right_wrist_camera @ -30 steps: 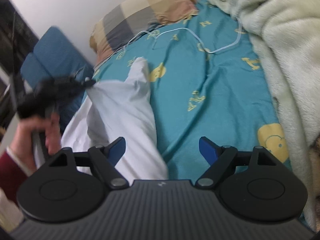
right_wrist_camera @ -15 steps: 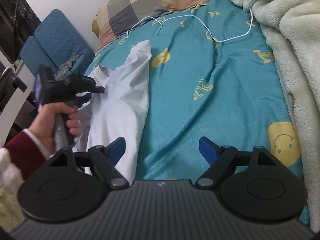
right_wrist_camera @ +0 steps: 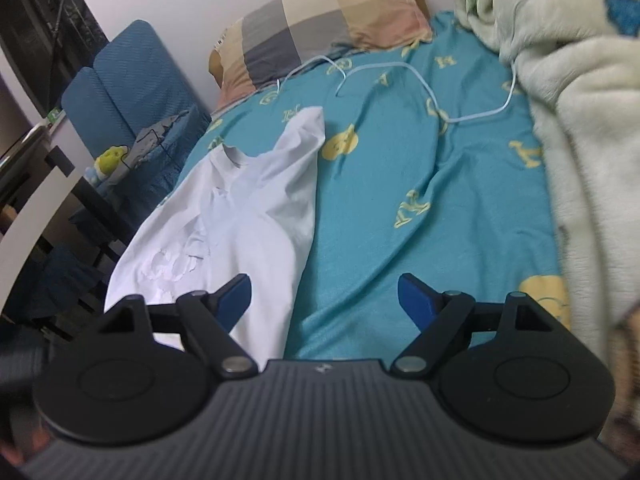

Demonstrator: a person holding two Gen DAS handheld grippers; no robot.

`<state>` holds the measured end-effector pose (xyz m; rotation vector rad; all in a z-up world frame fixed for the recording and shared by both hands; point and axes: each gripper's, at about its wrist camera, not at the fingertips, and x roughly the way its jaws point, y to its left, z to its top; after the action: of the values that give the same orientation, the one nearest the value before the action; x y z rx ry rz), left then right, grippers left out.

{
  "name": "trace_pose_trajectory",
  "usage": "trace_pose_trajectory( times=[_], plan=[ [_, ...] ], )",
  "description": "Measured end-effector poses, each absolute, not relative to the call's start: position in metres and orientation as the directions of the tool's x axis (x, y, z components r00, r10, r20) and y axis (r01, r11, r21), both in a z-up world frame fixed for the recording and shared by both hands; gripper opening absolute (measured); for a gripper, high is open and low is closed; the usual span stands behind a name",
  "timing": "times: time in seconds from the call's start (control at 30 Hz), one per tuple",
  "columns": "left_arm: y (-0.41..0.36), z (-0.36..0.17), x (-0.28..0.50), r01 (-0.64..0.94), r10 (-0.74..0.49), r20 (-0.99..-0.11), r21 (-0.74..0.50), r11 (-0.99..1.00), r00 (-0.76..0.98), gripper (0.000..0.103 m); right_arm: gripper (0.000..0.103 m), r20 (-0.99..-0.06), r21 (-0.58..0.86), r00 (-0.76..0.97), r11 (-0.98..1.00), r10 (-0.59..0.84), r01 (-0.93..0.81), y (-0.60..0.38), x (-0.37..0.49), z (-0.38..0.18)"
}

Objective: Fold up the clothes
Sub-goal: 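Fold the held side edge inward over the shirt with the left gripper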

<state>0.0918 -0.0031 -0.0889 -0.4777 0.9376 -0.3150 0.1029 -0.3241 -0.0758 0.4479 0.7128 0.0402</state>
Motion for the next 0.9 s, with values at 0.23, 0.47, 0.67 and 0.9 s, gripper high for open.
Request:
trace_pose_trajectory(
  times=[0.23,0.47,0.67,0.9],
  plan=[
    [-0.065,-0.100,-0.010,0.186,-0.542,-0.688,-0.524,0.831,0.483,0.052,0.082,-0.593,0.394,0.791,0.911,0.152,0.120,-0.337,0.047,-0.037],
    [-0.121,-0.137,-0.037,0.314,-0.502,-0.773,-0.401,0.861,0.389,0.050,0.082,-0.585,0.391,0.803,0.907,0.113,0.157,-0.347,0.021,-0.033],
    [-0.110,-0.137,-0.029,0.329,-0.533,-0.756,-0.428,0.842,0.380,0.001,0.082,-0.638,0.391,0.761,0.900,0.115,0.192,-0.352,0.033,-0.054],
    [-0.033,-0.071,-0.038,0.333,-0.697,-0.589,-0.615,0.715,0.408,0.001,0.082,-0.637,0.461,0.753,0.864,0.163,0.203,-0.357,0.034,-0.060]
  ],
)
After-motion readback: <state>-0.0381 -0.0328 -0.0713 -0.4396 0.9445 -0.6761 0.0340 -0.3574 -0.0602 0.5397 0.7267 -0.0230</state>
